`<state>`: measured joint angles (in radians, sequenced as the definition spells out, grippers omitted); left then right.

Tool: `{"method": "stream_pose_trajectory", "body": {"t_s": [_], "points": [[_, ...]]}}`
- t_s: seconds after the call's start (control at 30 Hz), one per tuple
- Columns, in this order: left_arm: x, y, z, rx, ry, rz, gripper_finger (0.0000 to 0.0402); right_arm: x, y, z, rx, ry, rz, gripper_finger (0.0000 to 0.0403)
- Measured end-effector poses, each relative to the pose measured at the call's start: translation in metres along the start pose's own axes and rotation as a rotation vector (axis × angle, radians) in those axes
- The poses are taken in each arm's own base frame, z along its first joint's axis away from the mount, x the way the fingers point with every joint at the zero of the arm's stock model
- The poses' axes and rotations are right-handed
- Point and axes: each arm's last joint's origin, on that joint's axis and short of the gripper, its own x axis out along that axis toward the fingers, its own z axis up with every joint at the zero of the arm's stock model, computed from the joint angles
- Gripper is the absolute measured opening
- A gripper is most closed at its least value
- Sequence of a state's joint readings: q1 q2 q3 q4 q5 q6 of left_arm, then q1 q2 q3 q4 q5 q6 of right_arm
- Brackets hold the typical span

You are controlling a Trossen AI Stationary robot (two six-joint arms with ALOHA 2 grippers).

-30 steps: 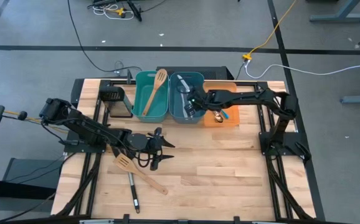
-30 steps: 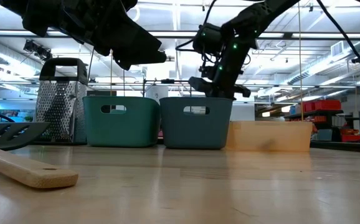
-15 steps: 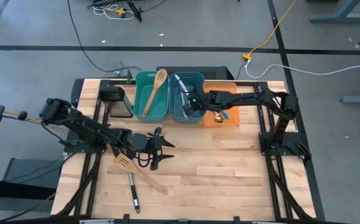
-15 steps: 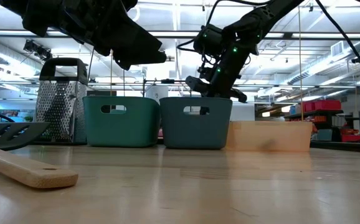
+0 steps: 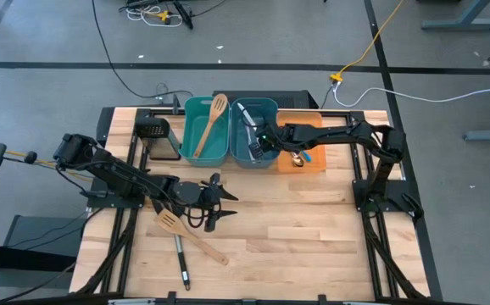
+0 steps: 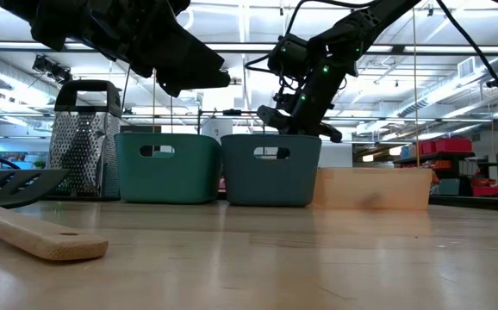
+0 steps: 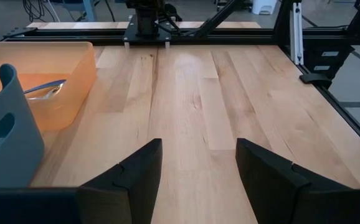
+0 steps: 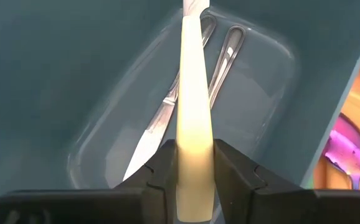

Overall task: Pick & Place Kitchen Items
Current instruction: Put the yellow knife into the blue bin, then put the wooden spatula into the green bin

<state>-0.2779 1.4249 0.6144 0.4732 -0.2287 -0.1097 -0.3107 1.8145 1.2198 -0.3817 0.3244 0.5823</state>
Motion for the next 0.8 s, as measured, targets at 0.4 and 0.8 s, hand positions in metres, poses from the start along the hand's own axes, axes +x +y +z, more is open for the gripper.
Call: {"method": "stream_pose_trajectory", "body": {"t_s": [0.4, 0.8], "points": [[0.000, 0.000, 0.000, 0.000, -0.001, 0.007, 0.0211, 0.000, 0.001, -0.001, 0.010, 0.001, 0.003, 0.0148], [0.000, 0.000, 0.000, -0.007, -0.001, 0.007, 0.0211, -0.004, 0.012, 0.001, -0.089, -0.057, 0.055, 0.0114]]}}
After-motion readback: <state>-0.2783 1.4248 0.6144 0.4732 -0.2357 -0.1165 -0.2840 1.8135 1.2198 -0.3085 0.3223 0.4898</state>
